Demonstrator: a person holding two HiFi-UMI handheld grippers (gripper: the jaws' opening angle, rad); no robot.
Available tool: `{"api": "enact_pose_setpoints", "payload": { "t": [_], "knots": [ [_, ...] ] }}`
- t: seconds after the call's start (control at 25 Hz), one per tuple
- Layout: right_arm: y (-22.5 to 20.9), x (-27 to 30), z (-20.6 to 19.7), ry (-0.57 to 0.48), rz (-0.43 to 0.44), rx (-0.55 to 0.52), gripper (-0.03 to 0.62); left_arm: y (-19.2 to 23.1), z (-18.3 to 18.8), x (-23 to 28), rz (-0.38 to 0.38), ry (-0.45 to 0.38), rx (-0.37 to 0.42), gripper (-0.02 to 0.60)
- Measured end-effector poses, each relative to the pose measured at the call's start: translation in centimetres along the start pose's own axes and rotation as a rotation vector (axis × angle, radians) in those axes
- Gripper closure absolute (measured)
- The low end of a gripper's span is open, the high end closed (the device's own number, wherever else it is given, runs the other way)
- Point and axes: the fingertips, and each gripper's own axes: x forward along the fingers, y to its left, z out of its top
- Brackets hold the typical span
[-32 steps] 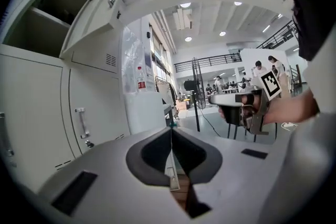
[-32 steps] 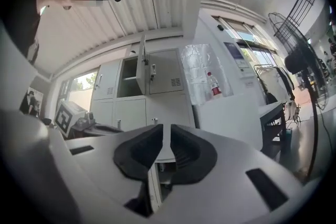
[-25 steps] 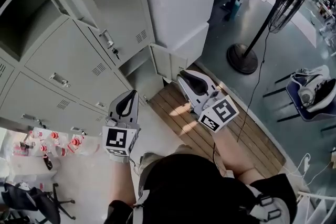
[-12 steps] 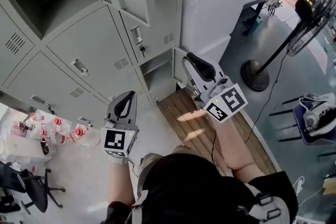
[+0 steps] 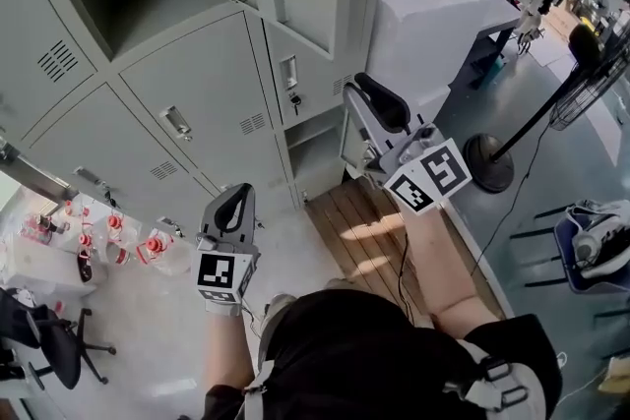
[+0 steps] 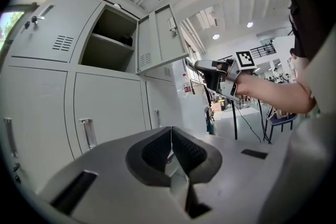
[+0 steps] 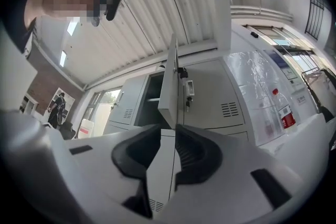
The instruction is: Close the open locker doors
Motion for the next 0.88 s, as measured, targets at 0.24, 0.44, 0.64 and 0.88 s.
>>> {"api": "enact_pose_setpoints", "payload": {
  "t": [0.24,0.44,0.64,0.88],
  "knots": [
    [0.9,2.0,1.4,-0.034,0.018,-0.027,0.484,1.2,-0.7,-1.4,0.022,0.003,-0.012,0.572],
    [1.9,3.6,2.1,-0.042,0.022,-0.053,0.450,1.8,-1.3,-2.1,0.024,0.005,-0.032,0.572],
    [2.6,4.5,2.4,-0.046,0.015,-0.069,0.450,2.4,-2.1,-2.5,0.019,0.011,-0.056,0.572],
    [4.8,5.1,2.5,-0.040,0.027,-0.082,0.454,3.4,-2.9,-2.9,0.002,0.013,-0.071,0.572]
  ]
}}
